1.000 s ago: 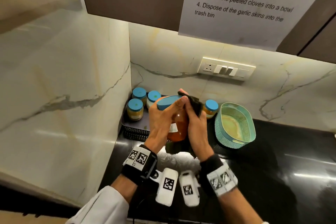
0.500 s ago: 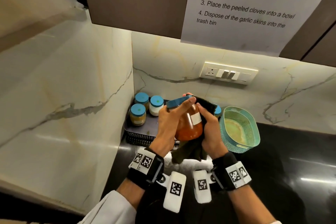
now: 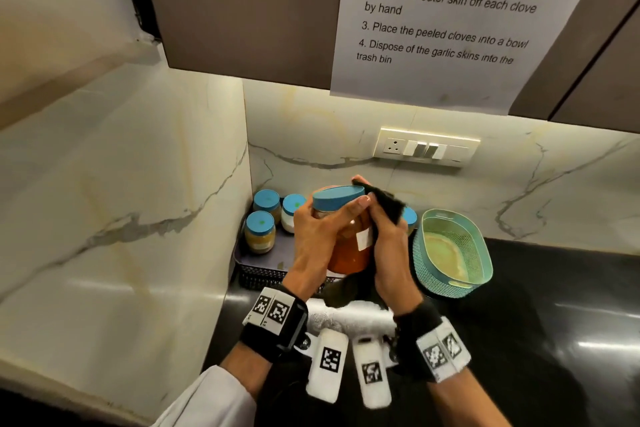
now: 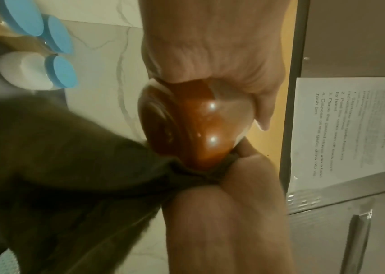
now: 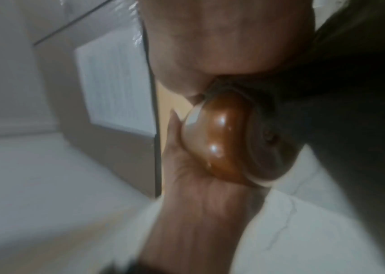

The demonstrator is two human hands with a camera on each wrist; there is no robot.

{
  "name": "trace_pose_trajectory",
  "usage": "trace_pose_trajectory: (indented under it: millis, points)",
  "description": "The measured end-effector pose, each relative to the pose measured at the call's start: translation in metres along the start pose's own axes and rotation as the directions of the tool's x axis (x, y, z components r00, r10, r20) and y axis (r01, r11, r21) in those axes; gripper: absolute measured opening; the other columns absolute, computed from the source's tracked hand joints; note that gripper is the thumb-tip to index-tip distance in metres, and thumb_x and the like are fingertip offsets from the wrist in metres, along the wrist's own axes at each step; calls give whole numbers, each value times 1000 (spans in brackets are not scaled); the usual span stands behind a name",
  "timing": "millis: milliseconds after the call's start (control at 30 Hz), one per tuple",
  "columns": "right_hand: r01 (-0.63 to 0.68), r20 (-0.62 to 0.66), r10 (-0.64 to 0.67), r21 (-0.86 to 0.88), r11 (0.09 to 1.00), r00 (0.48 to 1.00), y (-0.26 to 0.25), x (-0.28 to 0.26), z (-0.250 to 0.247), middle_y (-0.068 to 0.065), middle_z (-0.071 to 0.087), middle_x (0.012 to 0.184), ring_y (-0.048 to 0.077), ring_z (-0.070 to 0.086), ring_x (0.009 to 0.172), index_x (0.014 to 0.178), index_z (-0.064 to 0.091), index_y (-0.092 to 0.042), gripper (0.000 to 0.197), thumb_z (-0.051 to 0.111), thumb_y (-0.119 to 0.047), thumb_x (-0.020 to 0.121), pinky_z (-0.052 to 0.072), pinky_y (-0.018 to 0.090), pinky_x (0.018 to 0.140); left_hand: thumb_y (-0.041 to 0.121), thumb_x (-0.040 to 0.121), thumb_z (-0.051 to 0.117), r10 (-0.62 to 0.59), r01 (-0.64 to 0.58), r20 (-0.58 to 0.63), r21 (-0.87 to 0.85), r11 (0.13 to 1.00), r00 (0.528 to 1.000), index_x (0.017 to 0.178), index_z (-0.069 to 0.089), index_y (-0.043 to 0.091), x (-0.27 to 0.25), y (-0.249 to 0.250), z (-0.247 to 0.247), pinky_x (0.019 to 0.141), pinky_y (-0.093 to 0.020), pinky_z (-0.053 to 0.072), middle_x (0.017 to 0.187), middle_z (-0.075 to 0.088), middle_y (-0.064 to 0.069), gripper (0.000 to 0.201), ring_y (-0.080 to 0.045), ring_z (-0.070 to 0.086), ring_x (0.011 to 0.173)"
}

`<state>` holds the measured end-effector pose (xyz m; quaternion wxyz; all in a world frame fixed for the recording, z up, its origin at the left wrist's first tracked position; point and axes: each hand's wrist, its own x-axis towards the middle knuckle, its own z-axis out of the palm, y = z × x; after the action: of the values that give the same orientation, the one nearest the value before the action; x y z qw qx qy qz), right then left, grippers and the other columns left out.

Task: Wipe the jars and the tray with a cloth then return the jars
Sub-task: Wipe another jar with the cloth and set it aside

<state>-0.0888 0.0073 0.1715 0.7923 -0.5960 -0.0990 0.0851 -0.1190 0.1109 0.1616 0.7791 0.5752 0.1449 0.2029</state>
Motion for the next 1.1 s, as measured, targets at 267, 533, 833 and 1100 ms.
trace_pose_trajectory:
  millis: [267,533,833,1100]
  points:
    - [41,-15,-42,-31,999,999,-3,2,2,3,79,111,25,73,112,117,75,-27,23,54,-29,107,56,46,103,68,51,82,61,-60,-15,41,997,998,118,68,21,4,-2,1,88,-34,63,108,78,0,83,-20,76,101]
    - [168,43,-166,-45,985,985,6,-17,2,7,74,125,25,69,120,131,66,-20,30,54,-31,105,58,32,94,80,41,86,78,-76,-61,30,997,995,119,69,15,8,4,3,78,-21,62,104,78,1,103,-18,75,92]
    - [233,117,-219,-126,964,969,15,-33,3,9,62,145,25,60,134,147,56,-20,65,59,-60,96,52,41,109,86,31,87,32,-31,-104,10,999,994,120,71,10,7,0,2,80,-29,61,104,79,-6,118,-22,76,93]
    - [320,114,-304,-181,930,946,7,-29,6,5,65,142,18,62,132,146,56,-15,47,57,-35,103,54,32,105,87,32,85,28,-27,-118,10,1000,993,120,69,9,4,6,6,78,-31,63,102,78,-5,119,-18,76,89]
